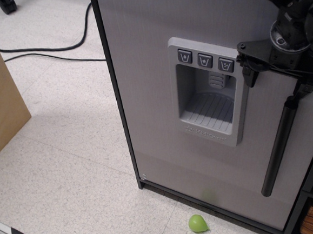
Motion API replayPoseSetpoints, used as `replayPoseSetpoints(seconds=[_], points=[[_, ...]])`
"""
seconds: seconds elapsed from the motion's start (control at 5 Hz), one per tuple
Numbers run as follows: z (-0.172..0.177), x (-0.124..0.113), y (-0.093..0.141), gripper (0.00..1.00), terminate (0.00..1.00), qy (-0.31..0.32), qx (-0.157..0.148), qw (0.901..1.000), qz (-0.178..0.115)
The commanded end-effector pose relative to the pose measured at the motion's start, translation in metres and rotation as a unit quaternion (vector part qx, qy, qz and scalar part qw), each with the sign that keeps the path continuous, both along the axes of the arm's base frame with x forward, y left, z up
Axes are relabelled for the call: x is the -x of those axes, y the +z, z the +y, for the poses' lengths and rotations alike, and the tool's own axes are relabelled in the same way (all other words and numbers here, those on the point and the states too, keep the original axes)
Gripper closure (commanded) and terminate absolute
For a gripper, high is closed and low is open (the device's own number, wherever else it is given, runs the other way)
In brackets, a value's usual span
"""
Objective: Close fridge
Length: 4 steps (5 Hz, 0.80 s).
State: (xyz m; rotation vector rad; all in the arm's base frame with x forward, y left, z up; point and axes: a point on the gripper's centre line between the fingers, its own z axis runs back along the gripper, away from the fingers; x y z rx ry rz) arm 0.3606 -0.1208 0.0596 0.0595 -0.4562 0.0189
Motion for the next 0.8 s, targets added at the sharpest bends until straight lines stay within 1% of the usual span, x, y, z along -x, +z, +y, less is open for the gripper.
replayPoseSetpoints(seconds=[0.0, 0.2, 0.4, 0.6], points=[[0.011, 0.033, 0.043, 0.00, 0.00, -0.025, 0.025, 0.9992, 0.019], [0.026, 0.074, 0.057, 0.00, 0.00, -0.049, 0.024, 0.9948, 0.086], [0.026, 0.074, 0.057, 0.00, 0.00, -0.049, 0.024, 0.9948, 0.086], [0.026, 0.074, 0.057, 0.00, 1.00, -0.049, 0.024, 0.9948, 0.086]])
